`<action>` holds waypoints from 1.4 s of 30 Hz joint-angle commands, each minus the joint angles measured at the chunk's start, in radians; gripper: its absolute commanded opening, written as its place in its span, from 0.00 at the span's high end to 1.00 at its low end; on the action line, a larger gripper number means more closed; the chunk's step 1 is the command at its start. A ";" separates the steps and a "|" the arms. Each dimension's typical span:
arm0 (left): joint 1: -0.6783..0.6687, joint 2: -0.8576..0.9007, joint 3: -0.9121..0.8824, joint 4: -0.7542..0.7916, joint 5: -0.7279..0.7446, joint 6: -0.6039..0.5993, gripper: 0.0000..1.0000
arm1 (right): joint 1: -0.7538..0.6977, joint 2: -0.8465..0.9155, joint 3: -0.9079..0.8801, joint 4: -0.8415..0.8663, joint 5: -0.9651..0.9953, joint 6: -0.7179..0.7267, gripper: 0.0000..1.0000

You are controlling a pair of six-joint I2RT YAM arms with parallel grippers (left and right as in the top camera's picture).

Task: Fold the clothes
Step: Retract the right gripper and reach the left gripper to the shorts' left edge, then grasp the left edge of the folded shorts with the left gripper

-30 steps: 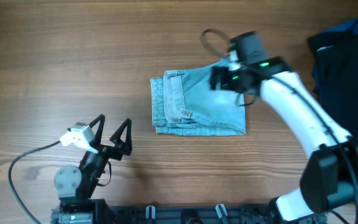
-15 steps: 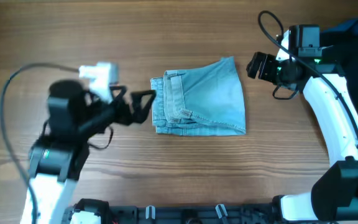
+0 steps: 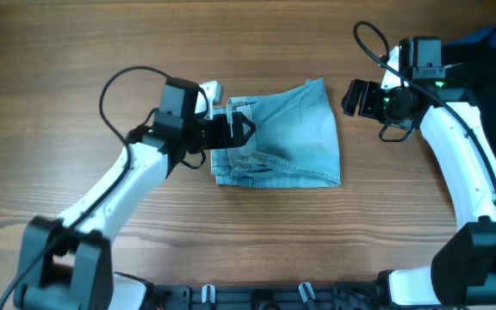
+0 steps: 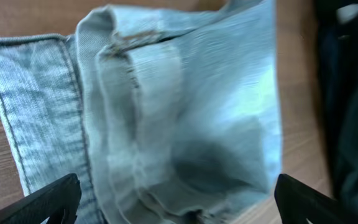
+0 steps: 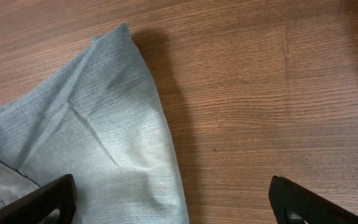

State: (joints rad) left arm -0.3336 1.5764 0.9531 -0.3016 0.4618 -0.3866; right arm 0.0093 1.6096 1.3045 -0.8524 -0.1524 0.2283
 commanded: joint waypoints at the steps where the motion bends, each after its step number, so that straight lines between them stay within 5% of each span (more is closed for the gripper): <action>1: 0.005 0.093 0.007 0.018 -0.021 0.042 0.00 | -0.002 -0.014 0.014 -0.004 0.002 -0.019 0.00; 12: 0.004 0.213 0.007 0.091 0.053 0.069 0.01 | -0.002 -0.014 0.014 -0.010 0.001 -0.018 0.00; 31: -0.040 0.230 0.007 0.125 0.023 0.064 0.38 | -0.002 -0.014 0.012 -0.022 0.002 -0.018 0.00; 40: -0.040 0.238 0.007 0.174 0.016 0.064 0.96 | -0.002 -0.014 0.012 -0.025 0.002 -0.018 0.01; 42: -0.040 0.238 0.007 0.177 0.016 0.064 0.96 | -0.002 -0.014 0.012 -0.029 0.002 -0.018 0.00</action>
State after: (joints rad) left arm -0.3698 1.8030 0.9531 -0.1360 0.4763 -0.3275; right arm 0.0093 1.6096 1.3045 -0.8761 -0.1524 0.2287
